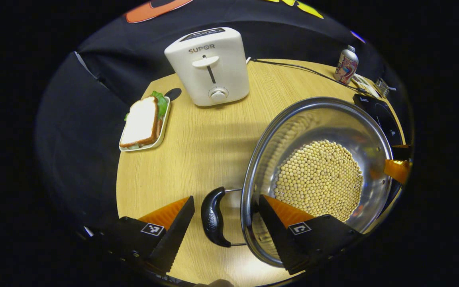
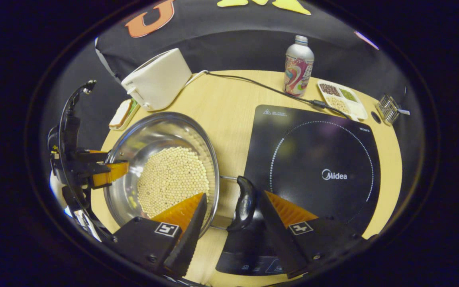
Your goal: First push the handle of the pot to place it horizontally, then grasp the pot with both hands and set it on the induction cooktop.
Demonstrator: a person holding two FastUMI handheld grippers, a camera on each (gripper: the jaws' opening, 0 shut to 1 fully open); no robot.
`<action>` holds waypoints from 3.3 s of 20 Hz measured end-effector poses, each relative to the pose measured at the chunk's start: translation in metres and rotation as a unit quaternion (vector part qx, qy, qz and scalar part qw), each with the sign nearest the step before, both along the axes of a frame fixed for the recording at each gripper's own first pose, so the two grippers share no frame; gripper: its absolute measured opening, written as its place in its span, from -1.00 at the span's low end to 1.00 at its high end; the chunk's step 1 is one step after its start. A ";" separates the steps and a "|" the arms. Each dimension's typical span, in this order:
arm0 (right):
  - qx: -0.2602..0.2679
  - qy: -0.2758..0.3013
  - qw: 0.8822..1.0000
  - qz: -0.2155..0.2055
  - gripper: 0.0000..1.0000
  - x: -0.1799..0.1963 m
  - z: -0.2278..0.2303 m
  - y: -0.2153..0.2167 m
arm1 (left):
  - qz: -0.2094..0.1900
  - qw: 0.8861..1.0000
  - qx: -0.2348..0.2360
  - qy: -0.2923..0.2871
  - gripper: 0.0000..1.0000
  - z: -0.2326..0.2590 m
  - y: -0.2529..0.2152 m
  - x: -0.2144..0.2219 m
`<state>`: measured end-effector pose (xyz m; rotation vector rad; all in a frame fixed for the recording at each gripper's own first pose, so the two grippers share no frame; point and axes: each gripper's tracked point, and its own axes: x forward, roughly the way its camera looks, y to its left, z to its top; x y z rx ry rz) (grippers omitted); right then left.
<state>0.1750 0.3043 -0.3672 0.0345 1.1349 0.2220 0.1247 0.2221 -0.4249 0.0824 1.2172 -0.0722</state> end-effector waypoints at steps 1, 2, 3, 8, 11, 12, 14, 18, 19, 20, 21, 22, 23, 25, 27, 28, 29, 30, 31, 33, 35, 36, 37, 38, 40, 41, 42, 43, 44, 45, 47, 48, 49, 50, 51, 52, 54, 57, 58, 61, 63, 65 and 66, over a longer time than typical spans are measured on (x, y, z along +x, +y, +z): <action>-0.005 -0.003 1.000 -0.008 0.55 0.002 0.002 0.000 | 0.000 1.000 -0.003 0.003 0.94 -0.002 -0.001 0.002; -0.010 0.012 1.000 -0.014 0.61 0.002 0.000 -0.001 | 0.001 1.000 -0.008 0.007 0.94 -0.004 -0.002 0.002; -0.016 0.021 0.999 -0.020 0.59 0.005 0.000 -0.003 | 0.002 1.000 -0.016 0.015 0.94 -0.007 -0.005 0.001; -0.032 0.031 0.999 -0.027 0.42 0.004 -0.002 -0.005 | 0.001 0.998 -0.053 0.040 0.70 -0.013 -0.014 0.002; -0.043 0.034 0.998 -0.027 0.35 0.004 -0.002 -0.006 | 0.007 0.995 -0.081 0.057 0.64 -0.015 -0.016 -0.002; -0.046 0.035 0.998 -0.028 0.35 0.005 -0.002 -0.006 | 0.017 0.994 -0.090 0.064 0.58 -0.016 -0.018 -0.004; -0.045 0.033 0.998 -0.028 0.31 0.006 -0.003 -0.006 | 0.032 0.992 -0.104 0.069 0.54 -0.019 -0.019 -0.003; -0.035 0.029 0.999 -0.021 0.28 0.007 -0.004 -0.007 | 0.069 0.982 -0.161 0.067 0.53 -0.025 -0.030 -0.009; -0.037 0.024 0.999 -0.015 0.28 0.007 -0.003 -0.008 | 0.066 0.982 -0.159 0.074 0.46 -0.023 -0.028 -0.013; -0.039 0.018 0.999 -0.011 0.27 0.008 -0.005 -0.008 | 0.064 0.984 -0.154 0.068 0.43 -0.022 -0.026 -0.012; -0.042 0.015 0.999 -0.004 0.25 0.008 -0.003 -0.009 | 0.066 0.984 -0.152 0.070 0.41 -0.022 -0.026 -0.014; -0.045 0.012 0.999 0.003 0.19 0.007 -0.003 -0.009 | 0.072 0.983 -0.154 0.072 0.21 -0.021 -0.027 -0.014; -0.044 0.012 0.999 0.005 0.23 0.007 -0.002 -0.010 | 0.076 0.982 -0.158 0.075 0.19 -0.020 -0.030 -0.015; -0.030 0.012 0.999 0.005 0.12 0.007 -0.001 -0.009 | 0.077 0.981 -0.162 0.078 0.31 -0.017 -0.029 -0.019; -0.007 0.017 1.000 0.001 0.12 0.004 0.000 -0.009 | 0.079 0.981 -0.163 0.066 0.25 -0.006 -0.027 -0.019; 0.000 0.014 1.000 -0.001 0.05 0.004 0.002 -0.011 | 0.072 0.983 -0.160 0.059 0.22 -0.002 -0.026 -0.016; 0.002 0.007 1.000 0.004 0.10 0.003 0.008 -0.011 | 0.066 0.985 -0.154 0.052 0.18 0.004 -0.025 -0.016; 0.002 -0.004 1.000 0.010 0.04 0.002 0.016 -0.013 | 0.064 0.985 -0.152 0.045 0.38 0.009 -0.022 -0.015; 0.003 -0.015 1.000 0.017 0.10 0.003 0.023 -0.014 | 0.064 0.985 -0.152 0.041 0.00 0.011 -0.021 -0.016; 0.006 -0.034 0.999 0.026 0.04 0.003 0.038 -0.018 | 0.072 0.984 -0.160 0.039 0.18 0.017 -0.018 -0.019; 0.007 -0.043 0.999 0.027 0.05 0.000 0.050 -0.025 | 0.065 0.986 -0.154 0.026 0.18 0.021 -0.014 -0.017; 0.008 -0.047 0.999 0.026 0.09 -0.001 0.056 -0.029 | 0.061 0.987 -0.150 0.020 0.18 0.025 -0.012 -0.016; 0.010 -0.053 0.998 0.023 0.09 -0.001 0.062 -0.033 | 0.060 0.987 -0.148 0.014 0.17 0.028 -0.011 -0.015; 0.011 -0.059 0.998 0.020 0.09 -0.002 0.068 -0.039 | 0.060 0.987 -0.148 0.011 0.17 0.032 -0.010 -0.014; 0.008 -0.067 0.998 0.012 0.09 -0.005 0.080 -0.051 | 0.054 0.987 -0.152 0.006 0.18 0.039 -0.009 -0.016; 0.005 -0.070 0.998 0.008 0.04 -0.006 0.084 -0.056 | 0.054 0.986 -0.155 0.005 0.17 0.040 -0.009 -0.015; 0.004 -0.075 0.997 0.004 0.09 -0.007 0.089 -0.064 | 0.047 0.987 -0.157 0.004 0.18 0.039 -0.009 -0.015; 0.002 -0.078 0.997 -0.002 0.04 -0.010 0.093 -0.071 | 0.041 0.986 -0.160 -0.001 0.18 0.038 -0.008 -0.013; 0.000 -0.080 0.997 -0.009 0.04 -0.014 0.096 -0.080 | 0.040 0.986 -0.163 0.001 0.18 0.037 -0.009 -0.014; -0.002 -0.082 0.996 -0.015 0.04 -0.017 0.098 -0.089 | 0.031 0.986 -0.165 0.000 0.18 0.032 -0.011 -0.013; -0.004 -0.086 0.996 -0.033 0.04 -0.024 0.104 -0.107 | 0.016 0.985 -0.169 -0.001 0.18 0.028 -0.014 -0.009; -0.004 -0.088 0.995 -0.044 0.04 -0.029 0.106 -0.117 | 0.008 0.985 -0.170 -0.002 0.00 0.027 -0.015 -0.006; -0.004 -0.091 0.994 -0.053 0.04 -0.033 0.108 -0.126 | 0.001 0.985 -0.171 -0.003 0.18 0.029 -0.014 -0.004; -0.005 -0.092 0.994 -0.060 0.04 -0.035 0.108 -0.137 | -0.005 0.985 -0.172 -0.004 0.18 0.029 -0.013 -0.003; -0.005 -0.092 0.993 -0.069 0.04 -0.038 0.109 -0.147 | -0.013 0.985 -0.173 -0.004 0.18 0.029 -0.013 -0.002; -0.007 -0.092 0.993 -0.074 0.04 -0.041 0.108 -0.157 | -0.018 0.984 -0.175 -0.003 0.18 0.028 -0.014 0.000; -0.009 -0.092 0.992 -0.087 0.04 -0.044 0.107 -0.178 | -0.029 0.984 -0.177 -0.001 0.18 0.026 -0.016 0.003; -0.009 -0.087 0.991 -0.101 0.04 -0.047 0.103 -0.209 | -0.042 0.983 -0.180 0.002 0.18 0.026 -0.017 0.005; -0.009 -0.084 0.991 -0.105 0.04 -0.047 0.102 -0.220 | -0.045 0.983 -0.180 0.003 0.18 0.026 -0.016 0.007; -0.014 -0.078 0.991 -0.108 0.04 -0.044 0.098 -0.252 | -0.047 0.982 -0.184 0.010 0.18 0.025 -0.016 0.006; -0.017 -0.076 0.991 -0.105 0.04 -0.038 0.095 -0.272 | -0.044 0.982 -0.186 0.010 0.18 0.026 -0.014 0.006; -0.020 -0.074 0.992 -0.098 0.02 -0.032 0.091 -0.285 | -0.039 0.982 -0.185 0.010 0.00 0.026 -0.014 0.005; -0.019 -0.071 0.993 -0.095 0.04 -0.027 0.087 -0.292 | -0.034 0.982 -0.185 0.012 0.18 0.027 -0.014 0.003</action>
